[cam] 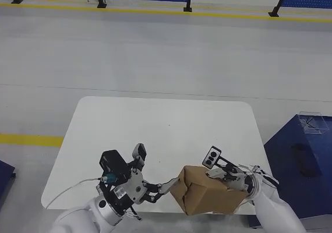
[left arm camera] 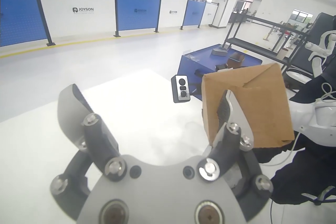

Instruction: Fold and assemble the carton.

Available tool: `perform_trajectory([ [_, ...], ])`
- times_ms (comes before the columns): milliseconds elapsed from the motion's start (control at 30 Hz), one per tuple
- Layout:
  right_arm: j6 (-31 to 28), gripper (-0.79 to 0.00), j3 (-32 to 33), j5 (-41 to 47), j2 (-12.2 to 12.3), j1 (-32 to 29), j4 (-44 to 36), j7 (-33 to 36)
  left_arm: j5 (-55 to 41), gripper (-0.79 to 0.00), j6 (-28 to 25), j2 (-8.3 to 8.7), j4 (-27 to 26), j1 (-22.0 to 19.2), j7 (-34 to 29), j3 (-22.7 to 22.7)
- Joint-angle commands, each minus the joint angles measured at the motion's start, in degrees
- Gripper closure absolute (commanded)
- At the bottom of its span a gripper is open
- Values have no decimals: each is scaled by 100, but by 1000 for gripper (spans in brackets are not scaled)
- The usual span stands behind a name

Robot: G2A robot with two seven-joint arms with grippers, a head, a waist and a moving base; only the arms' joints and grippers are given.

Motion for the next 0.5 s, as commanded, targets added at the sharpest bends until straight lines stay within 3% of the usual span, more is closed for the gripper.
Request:
perform_trajectory([
  [0, 4, 0, 1, -10, 2, 1, -1, 9, 51, -785, 8, -5, 2, -14, -16, 71],
  [467, -15, 0, -55, 0, 40, -41, -157, 45, 250, -785, 260, -82, 325, -456, -399, 575],
])
